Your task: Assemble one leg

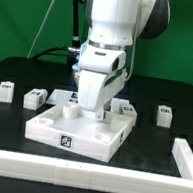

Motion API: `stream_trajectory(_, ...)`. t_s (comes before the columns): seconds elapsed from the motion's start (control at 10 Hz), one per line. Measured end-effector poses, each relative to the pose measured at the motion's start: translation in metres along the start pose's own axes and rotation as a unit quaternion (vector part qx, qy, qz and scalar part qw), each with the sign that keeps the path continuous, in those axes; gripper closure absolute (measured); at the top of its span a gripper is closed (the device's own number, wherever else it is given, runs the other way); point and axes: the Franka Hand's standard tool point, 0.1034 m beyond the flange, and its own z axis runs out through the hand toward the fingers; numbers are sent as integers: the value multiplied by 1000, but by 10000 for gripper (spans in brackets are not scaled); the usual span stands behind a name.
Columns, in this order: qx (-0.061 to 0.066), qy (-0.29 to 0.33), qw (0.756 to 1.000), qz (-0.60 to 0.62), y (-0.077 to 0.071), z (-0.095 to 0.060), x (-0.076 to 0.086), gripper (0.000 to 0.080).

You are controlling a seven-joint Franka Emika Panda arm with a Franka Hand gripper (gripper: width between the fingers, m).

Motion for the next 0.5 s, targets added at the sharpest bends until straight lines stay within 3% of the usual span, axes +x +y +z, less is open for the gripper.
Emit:
stream_trajectory(0.3, -1, 0, 1000, -16, 2, 0, 2, 741)
stream_trajectory(0.5, -8, 3, 999, -53, 10, 0, 19, 741)
